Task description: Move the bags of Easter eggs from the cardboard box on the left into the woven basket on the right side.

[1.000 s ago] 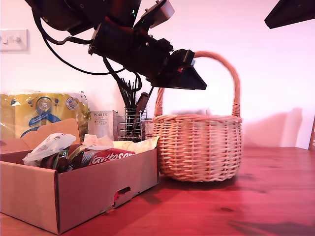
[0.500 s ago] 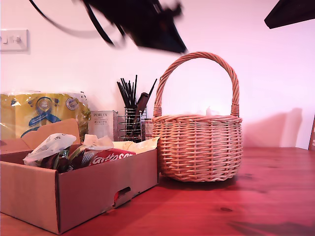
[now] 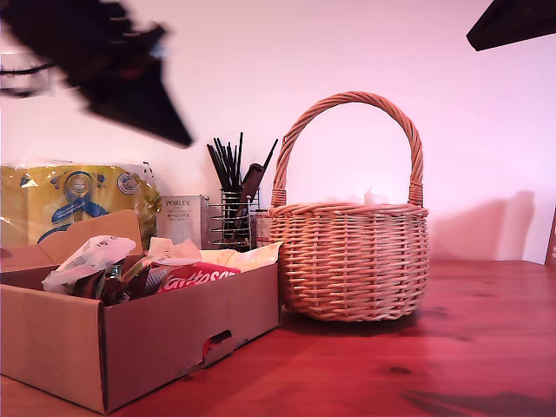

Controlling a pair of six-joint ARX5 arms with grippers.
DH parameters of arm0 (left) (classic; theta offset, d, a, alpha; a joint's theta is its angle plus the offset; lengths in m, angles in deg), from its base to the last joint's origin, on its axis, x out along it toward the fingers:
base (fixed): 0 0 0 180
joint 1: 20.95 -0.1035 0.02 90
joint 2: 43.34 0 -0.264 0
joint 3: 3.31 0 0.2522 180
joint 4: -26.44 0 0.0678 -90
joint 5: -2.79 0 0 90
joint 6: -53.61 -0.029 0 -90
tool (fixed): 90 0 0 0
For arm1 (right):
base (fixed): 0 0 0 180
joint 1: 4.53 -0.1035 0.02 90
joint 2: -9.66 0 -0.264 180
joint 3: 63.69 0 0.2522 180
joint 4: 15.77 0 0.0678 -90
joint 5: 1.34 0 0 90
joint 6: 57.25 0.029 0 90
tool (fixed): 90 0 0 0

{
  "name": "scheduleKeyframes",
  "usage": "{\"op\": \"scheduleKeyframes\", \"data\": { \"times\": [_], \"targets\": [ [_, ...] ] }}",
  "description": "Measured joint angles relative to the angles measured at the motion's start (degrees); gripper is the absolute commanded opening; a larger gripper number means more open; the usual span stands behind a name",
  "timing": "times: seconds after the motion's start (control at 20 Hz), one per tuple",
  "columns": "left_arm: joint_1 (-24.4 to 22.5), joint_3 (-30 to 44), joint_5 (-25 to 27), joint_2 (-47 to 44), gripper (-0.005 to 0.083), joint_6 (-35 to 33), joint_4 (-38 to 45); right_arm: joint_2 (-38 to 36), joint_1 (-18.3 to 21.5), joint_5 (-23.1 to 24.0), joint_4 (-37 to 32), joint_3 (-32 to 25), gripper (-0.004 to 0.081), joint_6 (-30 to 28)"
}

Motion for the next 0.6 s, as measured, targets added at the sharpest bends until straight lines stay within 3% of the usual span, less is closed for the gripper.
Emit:
{"op": "scheduleKeyframes", "data": {
  "times": [0.25, 0.3, 0.35, 0.45, 0.6],
  "targets": [
    [-0.9, 2.21, 3.78, -10.38, -0.0014, 0.61, -11.34, 0.44, -4.57, -4.46, -0.04, 0.0, -0.0013, -1.27],
    [-0.9, 2.21, 4.59, -10.58, 0.0037, 1.09, -13.35, 0.87, -5.53, -4.46, -0.04, 0.0, -0.0013, -1.27],
    [-0.9, 2.21, 5.42, -10.43, 0.0223, 1.31, -14.95, 1.62, -6.23, -4.46, -0.04, 0.0, -0.0013, -1.27],
    [-0.9, 2.23, 7.67, -9.11, 0.0753, 3.82, -15.39, 2.75, -6.75, -4.44, -0.28, 0.0, -0.0013, -1.27],
    [-0.92, 2.21, 13.55, -3.89, 0.0748, 4.98, -15.13, 2.91, -6.75, -4.44, -1.05, 0.0, -0.0013, -1.27]
  ]
}}
